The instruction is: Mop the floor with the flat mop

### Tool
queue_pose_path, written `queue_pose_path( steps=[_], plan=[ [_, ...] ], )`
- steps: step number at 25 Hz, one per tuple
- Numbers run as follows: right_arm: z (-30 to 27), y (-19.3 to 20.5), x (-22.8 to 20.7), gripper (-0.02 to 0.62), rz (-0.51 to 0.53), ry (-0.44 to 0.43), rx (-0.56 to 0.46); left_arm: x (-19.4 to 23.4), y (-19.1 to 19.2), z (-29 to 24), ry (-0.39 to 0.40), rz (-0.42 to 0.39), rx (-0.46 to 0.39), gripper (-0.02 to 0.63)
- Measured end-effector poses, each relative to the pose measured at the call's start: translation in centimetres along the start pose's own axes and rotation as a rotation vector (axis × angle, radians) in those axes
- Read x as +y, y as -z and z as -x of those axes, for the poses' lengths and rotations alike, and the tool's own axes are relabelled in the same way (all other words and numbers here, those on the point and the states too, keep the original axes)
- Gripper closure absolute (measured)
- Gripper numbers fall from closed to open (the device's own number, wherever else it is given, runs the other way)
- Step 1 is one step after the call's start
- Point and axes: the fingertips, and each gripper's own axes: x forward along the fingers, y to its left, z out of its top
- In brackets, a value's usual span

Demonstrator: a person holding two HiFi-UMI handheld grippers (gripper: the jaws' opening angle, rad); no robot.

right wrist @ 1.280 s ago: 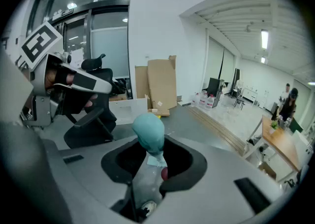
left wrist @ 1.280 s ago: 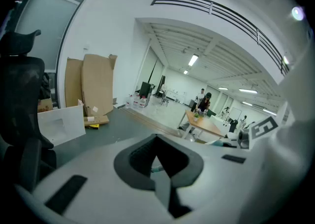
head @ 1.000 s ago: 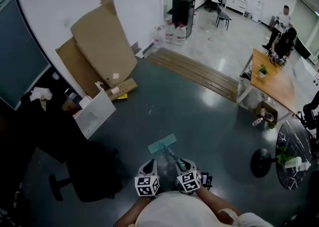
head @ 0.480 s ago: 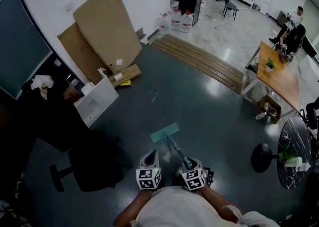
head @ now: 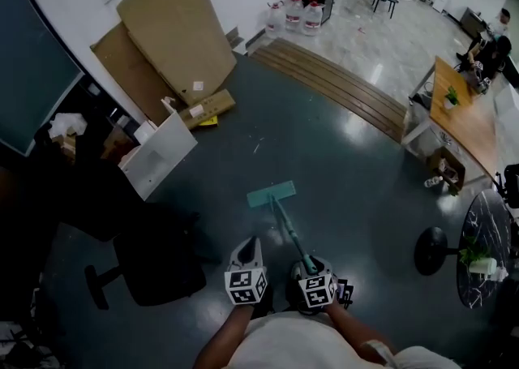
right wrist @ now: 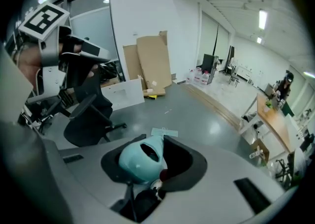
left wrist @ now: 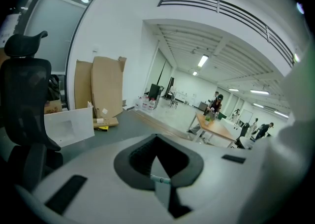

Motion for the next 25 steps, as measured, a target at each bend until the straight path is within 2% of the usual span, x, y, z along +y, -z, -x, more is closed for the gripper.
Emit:
queue_pose_path(
  steps=[3, 6, 10, 14, 19, 25],
  plan=[
    [-4.5, -3.2, 0.2, 0.482, 0.053, 0.005, -0.039, 1.1, -0.5, -0.5, -0.015, 0.003, -0.013, 0.6],
    [-9.9, -7.3, -0.5, 0.482, 0.061, 0.015, -0.064, 2.1, -1.1, -0.8, -0.031, 0.01, -0.019, 0.6],
    [-17.2, -12.1, -2.5, 0.483, 0.023, 0.046, -0.024, 3.0, -1.6, -0.7, -0.049, 0.034, -0.02, 0.6],
    [-21.1, -14.3, -4.3, 0.483, 0.016, 0.071, 0.012, 3.9, -1.5, 0.4, -0.078, 0.04, -0.021, 0.6],
    [-18.1, -14.0, -3.4, 0.483, 0.017, 0.069, 0.015, 5.5, -1.1, 1.7, -0.093, 0.047, -0.019, 0.6],
    [-6.4, -9.1, -1.7, 0.483, -0.034, 0.024, 0.019, 5.0, -0.2, 3.1, -0.055, 0.044, -0.009, 0.6]
  ],
)
